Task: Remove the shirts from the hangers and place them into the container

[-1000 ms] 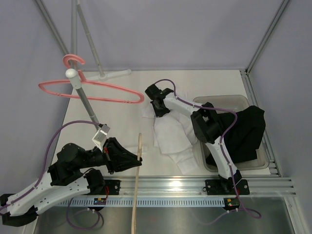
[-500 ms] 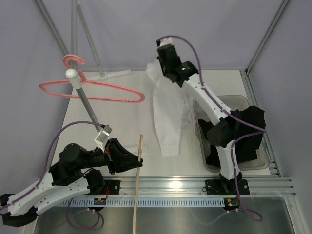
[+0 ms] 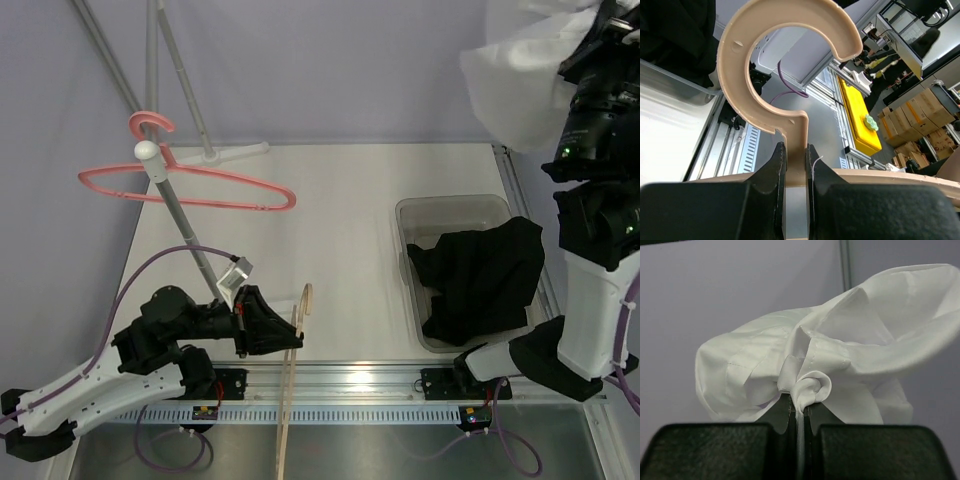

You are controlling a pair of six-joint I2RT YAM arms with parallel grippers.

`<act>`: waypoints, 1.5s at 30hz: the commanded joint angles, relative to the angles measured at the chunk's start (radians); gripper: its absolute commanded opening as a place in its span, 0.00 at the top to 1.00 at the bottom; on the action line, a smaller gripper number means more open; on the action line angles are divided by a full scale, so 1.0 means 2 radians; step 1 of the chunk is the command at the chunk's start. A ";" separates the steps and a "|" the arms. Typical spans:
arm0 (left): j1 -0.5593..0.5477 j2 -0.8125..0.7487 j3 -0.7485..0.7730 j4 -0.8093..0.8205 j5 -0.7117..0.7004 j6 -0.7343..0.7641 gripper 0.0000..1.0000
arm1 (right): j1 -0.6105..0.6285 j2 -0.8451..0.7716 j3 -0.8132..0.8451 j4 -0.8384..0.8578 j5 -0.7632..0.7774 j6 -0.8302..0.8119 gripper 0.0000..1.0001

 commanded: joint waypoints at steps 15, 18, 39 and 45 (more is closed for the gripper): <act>-0.003 -0.025 -0.001 0.047 0.034 -0.037 1.00 | -0.046 -0.154 -0.441 0.035 0.009 0.097 1.00; -0.003 -0.032 0.006 0.029 0.029 -0.035 1.00 | -0.052 -0.129 -0.397 0.010 0.010 0.098 1.00; -0.003 -0.040 -0.004 0.036 0.038 -0.043 1.00 | -0.120 -0.048 -0.478 -0.154 -0.031 0.246 1.00; -0.003 -0.075 -0.024 0.036 0.038 -0.058 1.00 | -0.120 -0.072 -0.595 -0.238 -0.039 0.324 1.00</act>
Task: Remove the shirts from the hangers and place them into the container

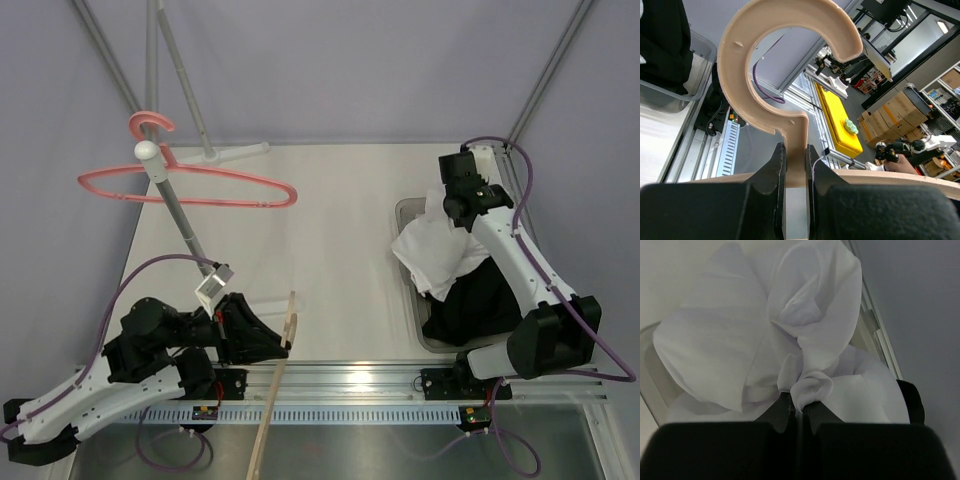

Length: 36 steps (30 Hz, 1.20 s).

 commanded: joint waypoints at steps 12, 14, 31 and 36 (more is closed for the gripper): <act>-0.003 -0.089 -0.024 0.001 -0.003 -0.034 1.00 | -0.023 0.075 -0.065 -0.122 -0.087 0.052 1.00; -0.003 -0.099 -0.023 -0.012 -0.005 -0.035 1.00 | -0.028 0.098 -0.065 -0.126 -0.106 0.051 1.00; -0.003 -0.119 -0.033 -0.021 -0.012 -0.038 1.00 | -0.028 0.064 -0.070 -0.168 -0.123 0.085 0.40; -0.003 -0.116 -0.040 -0.016 -0.017 -0.039 1.00 | 0.014 -0.016 -0.019 -0.217 -0.070 0.111 0.01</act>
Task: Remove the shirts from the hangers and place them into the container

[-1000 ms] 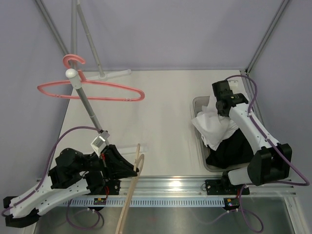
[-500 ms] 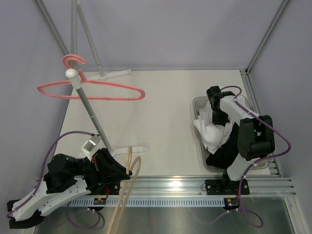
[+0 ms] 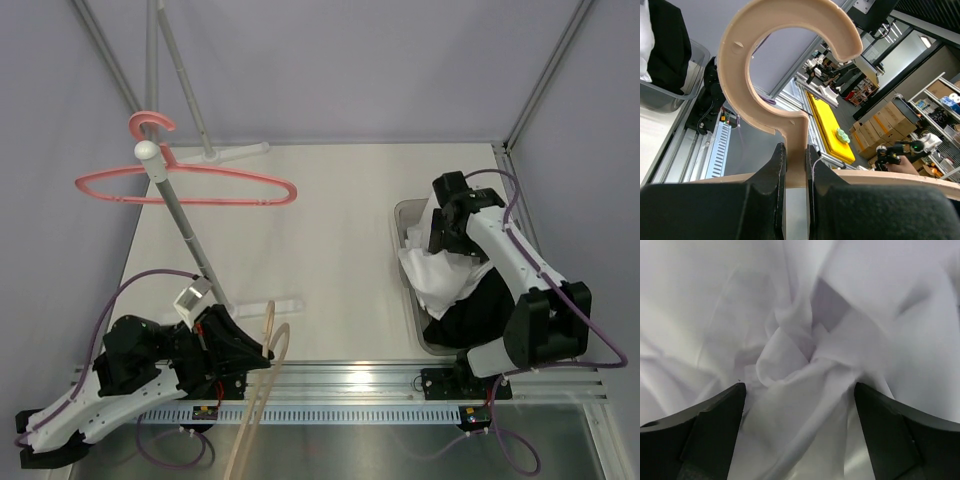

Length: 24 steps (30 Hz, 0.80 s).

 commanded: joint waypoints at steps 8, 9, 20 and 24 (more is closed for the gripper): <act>-0.003 0.066 0.007 0.001 -0.057 0.025 1.00 | 0.132 -0.122 0.178 -0.116 0.124 0.041 0.00; -0.003 0.077 0.013 -0.006 -0.067 0.040 1.00 | 0.144 -0.130 0.183 -0.107 0.114 0.039 0.01; -0.006 0.211 0.099 -0.042 -0.286 0.081 1.00 | 0.175 -0.401 -0.008 0.116 -0.361 0.045 0.01; -0.020 0.259 0.105 -0.022 -0.324 0.081 1.00 | 0.175 -0.463 -0.051 0.110 -0.461 0.080 0.10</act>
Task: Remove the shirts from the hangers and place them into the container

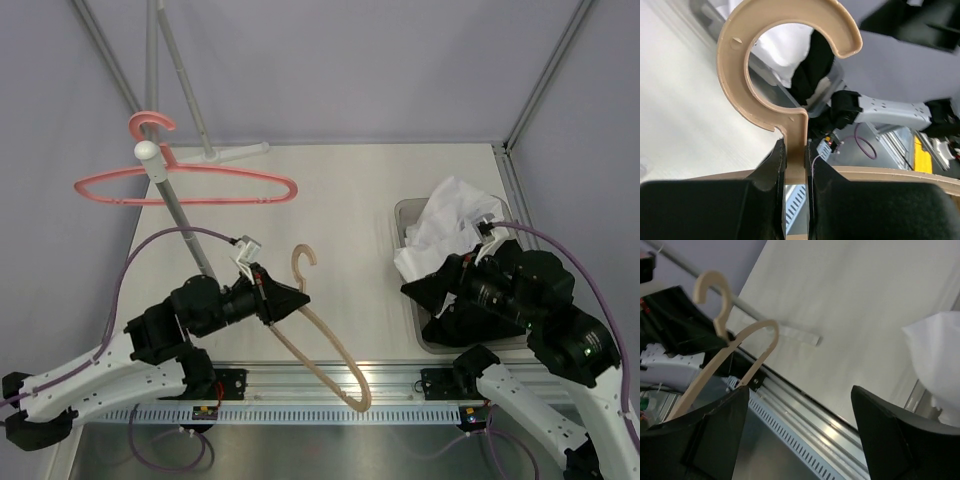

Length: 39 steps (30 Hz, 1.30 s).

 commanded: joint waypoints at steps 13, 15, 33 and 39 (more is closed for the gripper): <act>-0.081 0.244 0.103 0.073 -0.233 0.048 1.00 | 0.004 -0.050 -0.003 -0.099 -0.109 -0.016 0.14; -0.081 0.262 0.118 0.079 -0.237 0.055 1.00 | 0.003 -0.051 -0.013 -0.115 -0.101 -0.015 0.15; -0.081 0.311 0.208 0.060 -0.235 0.096 1.00 | 0.004 -0.094 -0.049 -0.149 -0.085 -0.015 0.71; -0.081 0.313 0.229 0.057 -0.228 0.104 1.00 | 0.004 -0.102 -0.043 -0.136 -0.107 -0.015 1.00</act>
